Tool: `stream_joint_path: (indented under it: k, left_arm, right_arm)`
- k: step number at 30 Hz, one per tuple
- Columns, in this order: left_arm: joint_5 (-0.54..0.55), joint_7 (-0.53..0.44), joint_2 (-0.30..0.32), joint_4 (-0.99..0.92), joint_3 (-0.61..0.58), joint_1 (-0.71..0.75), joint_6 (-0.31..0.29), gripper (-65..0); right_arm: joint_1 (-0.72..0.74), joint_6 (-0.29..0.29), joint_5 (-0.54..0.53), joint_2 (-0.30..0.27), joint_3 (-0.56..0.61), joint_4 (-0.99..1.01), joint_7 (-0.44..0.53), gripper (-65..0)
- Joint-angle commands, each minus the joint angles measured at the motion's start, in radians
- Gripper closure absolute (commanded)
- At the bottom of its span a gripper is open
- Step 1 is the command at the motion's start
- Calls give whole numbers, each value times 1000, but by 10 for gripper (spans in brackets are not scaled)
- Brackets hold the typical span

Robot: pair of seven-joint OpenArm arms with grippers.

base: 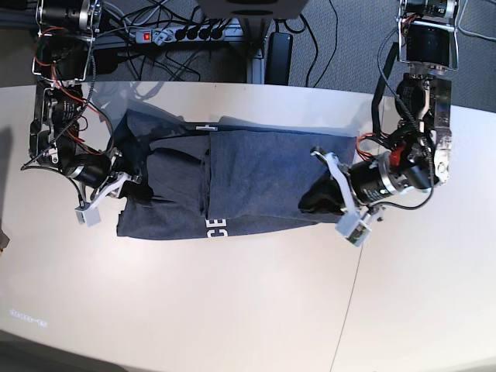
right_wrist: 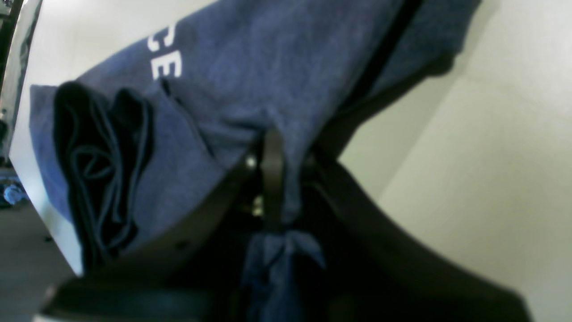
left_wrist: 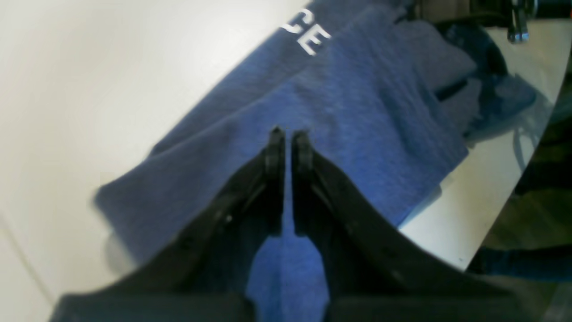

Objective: Fold the T-shirt properly

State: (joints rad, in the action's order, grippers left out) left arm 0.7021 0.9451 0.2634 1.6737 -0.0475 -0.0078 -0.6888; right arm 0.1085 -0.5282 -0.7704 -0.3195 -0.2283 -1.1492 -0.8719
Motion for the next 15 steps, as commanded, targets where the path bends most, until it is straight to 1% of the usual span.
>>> stream_joint_path:
  k: [1, 5, 8, 12, 15]
  left_arm:
    - [29, -7, 6, 18, 29, -13, -9, -30]
    - [42, 35, 6, 18, 113, -11, -9, -30]
    - [42, 35, 18, 18, 130, 11, -9, -30]
    - [36, 35, 25, 18, 130, 62, -9, -30]
    - [25, 31, 25, 18, 130, 101, -9, -30]
  right_arm:
    - [0, -52, 72, -31, -2, 4, -35, 0]
    - [2, -53, 8, -83, -18, 4, -23, 0]
    - [3, -55, -48, -111, -48, 1, -27, 0]
    - [8, -55, -131, -117, -89, -23, -85, 0]
    - [7, -55, -182, -117, -93, -82, -124, 0]
